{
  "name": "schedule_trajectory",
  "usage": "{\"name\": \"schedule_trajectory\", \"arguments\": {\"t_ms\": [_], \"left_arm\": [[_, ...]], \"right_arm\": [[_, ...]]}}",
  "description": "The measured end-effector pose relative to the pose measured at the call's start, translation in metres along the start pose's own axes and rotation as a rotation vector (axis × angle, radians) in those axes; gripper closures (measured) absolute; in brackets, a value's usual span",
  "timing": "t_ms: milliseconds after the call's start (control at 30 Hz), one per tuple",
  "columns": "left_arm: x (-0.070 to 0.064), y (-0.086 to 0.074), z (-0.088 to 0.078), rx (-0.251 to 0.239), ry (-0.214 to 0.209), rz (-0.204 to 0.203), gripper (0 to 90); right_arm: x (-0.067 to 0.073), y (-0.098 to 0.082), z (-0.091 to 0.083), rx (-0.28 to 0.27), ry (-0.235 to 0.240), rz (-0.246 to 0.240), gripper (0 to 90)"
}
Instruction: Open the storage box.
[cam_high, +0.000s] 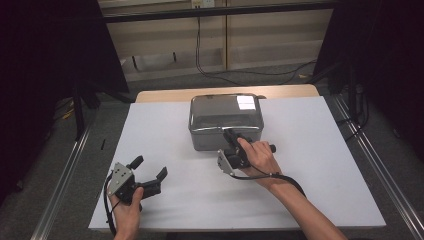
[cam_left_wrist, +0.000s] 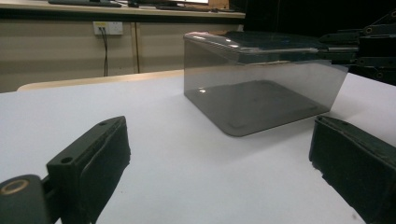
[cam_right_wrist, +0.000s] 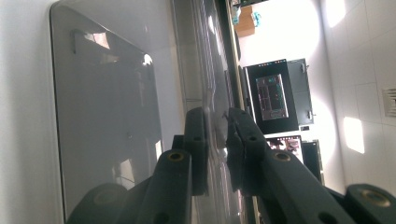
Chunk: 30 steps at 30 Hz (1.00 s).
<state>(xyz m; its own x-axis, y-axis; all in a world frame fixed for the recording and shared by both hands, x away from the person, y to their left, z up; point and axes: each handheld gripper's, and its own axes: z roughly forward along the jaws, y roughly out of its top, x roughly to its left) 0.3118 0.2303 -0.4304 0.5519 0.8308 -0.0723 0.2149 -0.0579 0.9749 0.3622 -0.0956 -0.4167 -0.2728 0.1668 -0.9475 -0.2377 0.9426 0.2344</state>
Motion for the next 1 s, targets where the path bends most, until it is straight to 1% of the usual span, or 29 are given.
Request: {"name": "schedule_trajectory", "arguments": {"t_ms": [67,100,200,267,333,400,467,500,533,567,600,633,667,733,800,833,867,933,967,1000], "left_arm": [[0.0,0.003,0.003,-0.004,-0.008,0.019,4.6],[0.0,0.003,0.003,-0.004,-0.008,0.019,4.3],[0.0,0.006,0.007,-0.014,-0.034,0.014,3.5],[0.0,0.008,0.011,-0.015,-0.046,0.02,2.9],[-0.001,0.01,0.015,-0.012,-0.049,0.012,2.2],[0.0,0.012,0.02,-0.012,-0.062,0.024,2.1],[-0.001,0.013,0.025,-0.003,-0.088,0.037,2.9],[-0.003,0.015,0.03,-0.005,-0.089,0.061,2.2],[-0.003,0.015,0.03,-0.005,-0.089,0.061,2.1],[-0.003,0.016,0.032,-0.011,-0.099,0.065,2.6],[-0.003,0.02,0.036,-0.027,-0.102,0.082,2.4],[-0.002,0.022,0.038,-0.034,-0.102,0.09,2.3],[-0.003,0.024,0.04,-0.042,-0.106,0.084,2.3],[-0.002,0.025,0.043,-0.043,-0.106,0.082,2.3],[-0.001,0.029,0.05,-0.044,-0.114,0.077,2.5],[-0.001,0.029,0.05,-0.044,-0.114,0.077,2.2],[-0.001,0.03,0.053,-0.047,-0.119,0.084,1.9],[0.0,0.033,0.062,-0.044,-0.144,0.07,1.5],[0.0,0.033,0.062,-0.044,-0.144,0.07,1.4],[0.0,0.035,0.068,-0.037,-0.15,0.075,1.4]], "right_arm": [[0.0,0.0,0.0,0.0,0.0,0.0,79.0],[-0.001,0.0,-0.001,0.002,0.001,0.0,79.0],[-0.001,0.0,0.0,-0.002,0.002,-0.001,79.1],[-0.002,0.0,0.0,-0.003,-0.002,0.0,79.1],[-0.003,0.0,0.0,-0.004,-0.005,-0.002,79.3],[-0.003,0.0,-0.001,-0.001,-0.003,-0.001,79.3],[-0.004,0.0,-0.001,-0.003,-0.003,0.001,79.4],[-0.005,0.001,0.0,-0.005,-0.005,0.0,79.5],[-0.006,0.001,0.0,-0.005,-0.005,-0.002,79.5],[-0.006,0.001,-0.001,-0.004,-0.007,0.0,79.6],[-0.007,0.001,-0.001,-0.003,-0.007,0.001,79.6],[-0.008,0.001,-0.001,-0.003,-0.009,0.003,79.6],[-0.008,0.001,-0.001,-0.006,-0.011,0.004,79.7],[-0.009,0.001,-0.001,-0.006,-0.012,0.003,79.7],[-0.009,0.001,-0.001,-0.006,-0.011,0.003,79.7],[-0.009,0.001,-0.001,-0.007,-0.012,0.001,79.8],[-0.009,0.001,-0.001,-0.009,-0.012,0.001,79.8],[-0.01,0.001,-0.001,-0.008,-0.01,0.002,79.8],[-0.011,0.001,-0.001,-0.01,-0.011,0.003,79.8],[-0.011,0.001,-0.001,-0.01,-0.012,0.001,79.8]]}}
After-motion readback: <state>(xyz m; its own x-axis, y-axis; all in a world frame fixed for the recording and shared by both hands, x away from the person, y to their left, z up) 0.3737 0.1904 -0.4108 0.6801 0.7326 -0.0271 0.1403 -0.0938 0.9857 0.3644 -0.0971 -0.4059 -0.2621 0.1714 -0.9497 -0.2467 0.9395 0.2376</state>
